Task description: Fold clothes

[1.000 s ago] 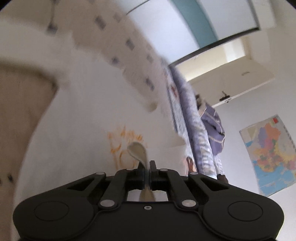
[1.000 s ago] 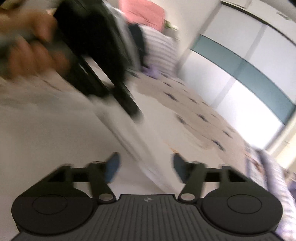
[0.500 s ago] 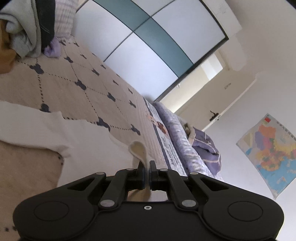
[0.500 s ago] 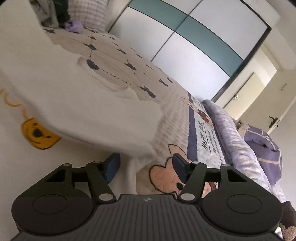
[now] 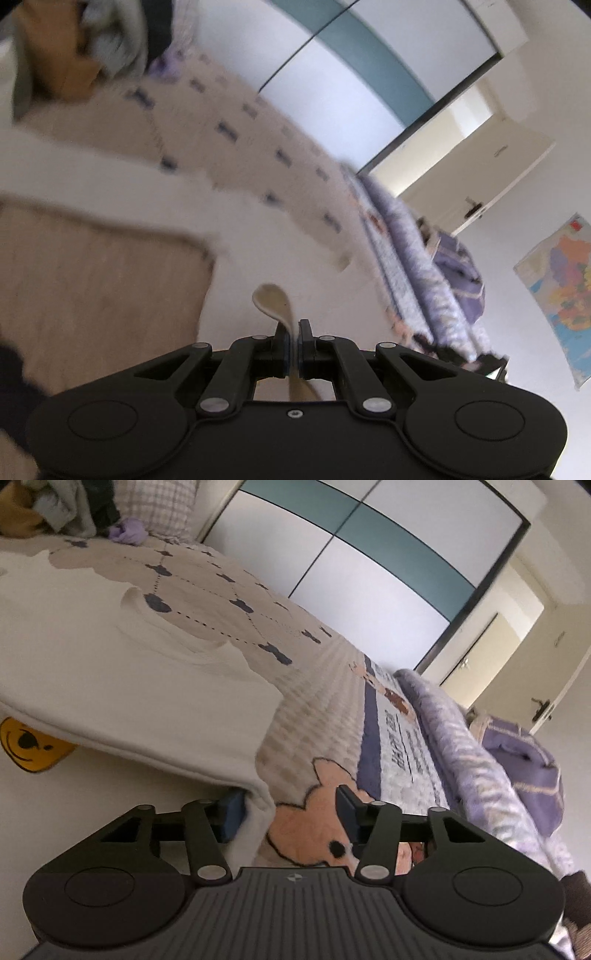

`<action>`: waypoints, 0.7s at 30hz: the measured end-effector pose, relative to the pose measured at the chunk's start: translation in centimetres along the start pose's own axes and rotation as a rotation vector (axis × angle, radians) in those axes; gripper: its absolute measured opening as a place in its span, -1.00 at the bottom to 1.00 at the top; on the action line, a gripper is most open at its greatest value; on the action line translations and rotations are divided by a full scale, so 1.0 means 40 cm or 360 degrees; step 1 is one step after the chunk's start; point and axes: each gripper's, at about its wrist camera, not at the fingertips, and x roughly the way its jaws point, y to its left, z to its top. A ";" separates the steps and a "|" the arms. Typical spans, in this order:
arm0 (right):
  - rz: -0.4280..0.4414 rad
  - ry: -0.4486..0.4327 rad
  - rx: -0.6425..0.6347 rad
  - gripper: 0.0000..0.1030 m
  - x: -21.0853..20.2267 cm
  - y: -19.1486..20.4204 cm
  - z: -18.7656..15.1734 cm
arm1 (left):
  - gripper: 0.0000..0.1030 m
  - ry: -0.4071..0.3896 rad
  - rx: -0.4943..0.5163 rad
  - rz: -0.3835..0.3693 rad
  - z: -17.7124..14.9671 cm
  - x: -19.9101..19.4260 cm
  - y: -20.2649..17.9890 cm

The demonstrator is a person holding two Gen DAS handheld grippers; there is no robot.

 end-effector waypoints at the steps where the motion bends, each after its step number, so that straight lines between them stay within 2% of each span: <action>1: 0.0017 0.0005 0.0037 0.23 -0.001 -0.010 -0.005 | -1.00 0.0029 0.0010 0.0011 -0.014 0.005 0.005; 5: 0.0033 0.0009 0.0064 0.23 -0.003 -0.013 -0.010 | -0.99 0.0135 0.0090 0.0068 -0.068 0.023 0.020; 9: 0.0016 0.0008 0.0004 0.24 -0.011 0.010 -0.011 | -0.96 0.0174 0.0180 0.0098 -0.087 0.023 0.027; 10: 0.0025 0.0016 0.0011 0.25 -0.013 0.009 -0.010 | -0.88 0.0183 0.0202 0.0105 -0.092 0.023 0.029; 12: 0.0061 0.0045 0.0027 0.27 -0.025 0.000 -0.005 | -0.53 0.0180 0.0249 0.0112 -0.097 0.017 0.029; 13: 0.0083 0.0058 0.0024 0.28 -0.035 -0.004 0.000 | -0.16 0.0147 0.0279 0.0107 -0.095 0.006 0.023; 14: 0.0107 0.0069 0.0021 0.28 -0.044 -0.010 0.004 | 0.13 0.0103 0.0312 0.0110 -0.094 -0.004 0.016; 16: 0.0163 0.0074 0.0030 0.27 -0.067 -0.023 0.012 | 0.29 0.0020 0.0405 0.0136 -0.093 -0.024 -0.010; 17: 0.0183 0.0068 0.0037 0.25 -0.076 -0.028 0.015 | 0.30 -0.0012 0.0453 0.0141 -0.094 -0.030 -0.023; 21: 0.0260 0.0011 0.0154 -0.06 -0.101 -0.049 0.034 | 0.25 -0.0087 0.0616 0.0095 -0.103 -0.034 -0.065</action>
